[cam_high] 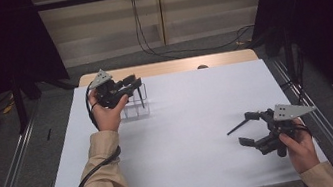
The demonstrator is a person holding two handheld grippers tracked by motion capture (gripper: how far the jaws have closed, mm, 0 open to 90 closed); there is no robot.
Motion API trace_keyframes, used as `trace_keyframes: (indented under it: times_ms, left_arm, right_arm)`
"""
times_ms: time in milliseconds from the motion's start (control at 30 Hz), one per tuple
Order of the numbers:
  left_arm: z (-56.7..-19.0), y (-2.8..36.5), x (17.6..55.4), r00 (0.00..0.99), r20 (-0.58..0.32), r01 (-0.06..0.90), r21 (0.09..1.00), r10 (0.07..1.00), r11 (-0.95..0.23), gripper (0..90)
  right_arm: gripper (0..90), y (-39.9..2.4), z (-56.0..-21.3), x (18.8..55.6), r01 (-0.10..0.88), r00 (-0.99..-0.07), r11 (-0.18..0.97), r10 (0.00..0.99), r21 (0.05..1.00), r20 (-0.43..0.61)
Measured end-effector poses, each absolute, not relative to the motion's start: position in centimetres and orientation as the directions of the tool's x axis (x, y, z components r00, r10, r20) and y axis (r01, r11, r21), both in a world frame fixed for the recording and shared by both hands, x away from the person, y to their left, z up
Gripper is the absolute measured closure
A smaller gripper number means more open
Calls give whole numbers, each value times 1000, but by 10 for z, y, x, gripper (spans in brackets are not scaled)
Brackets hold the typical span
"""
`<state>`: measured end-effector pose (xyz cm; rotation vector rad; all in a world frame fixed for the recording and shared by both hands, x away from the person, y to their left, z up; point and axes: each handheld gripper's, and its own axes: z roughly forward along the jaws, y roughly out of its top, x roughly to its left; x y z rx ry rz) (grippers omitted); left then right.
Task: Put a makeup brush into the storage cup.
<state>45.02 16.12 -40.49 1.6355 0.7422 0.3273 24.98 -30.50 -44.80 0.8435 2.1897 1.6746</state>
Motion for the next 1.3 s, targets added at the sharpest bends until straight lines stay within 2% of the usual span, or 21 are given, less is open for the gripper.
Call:
trace_keyframes:
  times_ms: [67,100,267,300,433,600,900,1300]
  left_arm:
    - [-405,162,449,758,-185,278,959,625,-53,423]
    - [-405,164,447,761,-184,282,957,621,-62,393]
    - [-405,167,442,751,-231,328,944,619,-45,267]
    - [-407,169,441,750,-294,386,922,593,-31,262]
    - [-408,171,435,748,-286,375,927,599,-26,189]
    - [-409,175,429,754,-297,368,930,586,-2,141]
    - [-409,183,415,770,-265,339,941,581,-20,41]
    - [-410,195,396,808,-216,287,957,548,-45,10]
  right_arm:
    - [38,-305,-448,250,288,-798,168,586,943,140]
    - [38,-305,-448,250,288,-798,169,587,943,138]
    - [38,-305,-448,250,288,-799,169,586,943,139]
    - [38,-305,-448,250,287,-798,170,586,943,137]
    - [38,-305,-447,250,287,-798,170,586,943,137]
    - [38,-305,-447,250,288,-798,170,586,942,138]
    - [38,-304,-448,250,289,-798,172,587,942,138]
    - [39,-304,-447,250,289,-798,172,587,942,137]
